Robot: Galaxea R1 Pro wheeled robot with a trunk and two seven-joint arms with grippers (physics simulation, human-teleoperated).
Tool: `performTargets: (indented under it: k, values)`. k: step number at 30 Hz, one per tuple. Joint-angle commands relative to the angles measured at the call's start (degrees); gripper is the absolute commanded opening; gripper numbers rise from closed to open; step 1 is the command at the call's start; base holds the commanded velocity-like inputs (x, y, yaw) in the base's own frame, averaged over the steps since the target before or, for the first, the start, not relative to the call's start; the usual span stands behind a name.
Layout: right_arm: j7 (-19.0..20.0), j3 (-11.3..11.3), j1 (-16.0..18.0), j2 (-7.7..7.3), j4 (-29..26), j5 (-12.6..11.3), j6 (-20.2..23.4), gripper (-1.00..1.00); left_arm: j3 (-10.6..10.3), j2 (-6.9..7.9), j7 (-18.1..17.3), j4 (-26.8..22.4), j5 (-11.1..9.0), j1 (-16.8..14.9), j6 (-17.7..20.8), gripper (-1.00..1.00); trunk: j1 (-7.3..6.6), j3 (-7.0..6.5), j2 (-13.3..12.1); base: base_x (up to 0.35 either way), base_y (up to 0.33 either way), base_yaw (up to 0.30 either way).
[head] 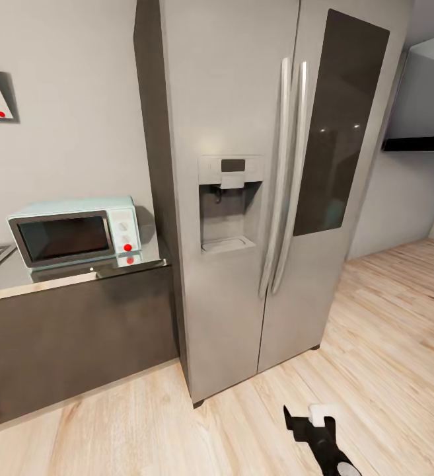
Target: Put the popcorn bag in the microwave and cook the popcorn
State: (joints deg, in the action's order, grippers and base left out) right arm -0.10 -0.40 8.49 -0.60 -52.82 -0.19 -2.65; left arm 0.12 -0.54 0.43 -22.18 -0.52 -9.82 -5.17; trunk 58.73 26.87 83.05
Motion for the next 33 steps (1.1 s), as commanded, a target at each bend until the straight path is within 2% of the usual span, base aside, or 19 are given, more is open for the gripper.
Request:
performTargets:
  k: [1, 7, 11, 17, 23, 33]
  values:
    - [-0.1, 0.1, -0.1, 0.06, 0.0, 0.2, -0.4, 1.0, 0.1, -0.05, 0.1, -0.4, -0.1, 0.0, -0.2, 1.0, 0.0, 0.06, 0.0, 0.0, 0.0, 0.19]
    - [-0.1, 0.5, -0.2, 0.15, 0.0, 0.3, -0.5, 1.0, 0.2, -0.04, 0.2, -1.0, -0.3, -0.2, -0.3, 1.0, 0.0, 0.06, 0.0, 0.0, 0.0, 0.259]
    - [-0.1, 0.6, -0.4, 0.22, -0.6, 0.4, -0.6, 1.0, 0.3, 0.0, -0.2, -6.4, -0.3, -1.4, -0.2, 1.0, 0.0, 0.06, 0.0, 0.0, 0.0, 0.281]
    - [0.0, 0.7, -0.7, 0.36, -0.9, 0.4, -0.8, 1.0, 0.2, -0.49, -0.3, -7.3, -0.2, -1.2, -0.3, 1.0, 0.0, 0.06, 0.0, -0.012, 0.017, 0.282]
    - [0.0, 0.9, -0.8, 0.49, -0.7, 0.4, -2.6, 1.0, 0.3, -0.76, -0.3, -7.3, -0.3, -1.0, -1.5, 1.0, 0.0, 0.06, 0.0, -0.147, 0.253, 0.282]
    - [-0.1, 0.9, -0.8, 0.51, -0.7, 0.4, -2.9, 1.0, 0.4, -0.78, -0.3, -7.3, -0.4, -1.0, -1.9, 1.0, 0.0, 0.06, 0.0, -0.155, 0.32, 0.282]
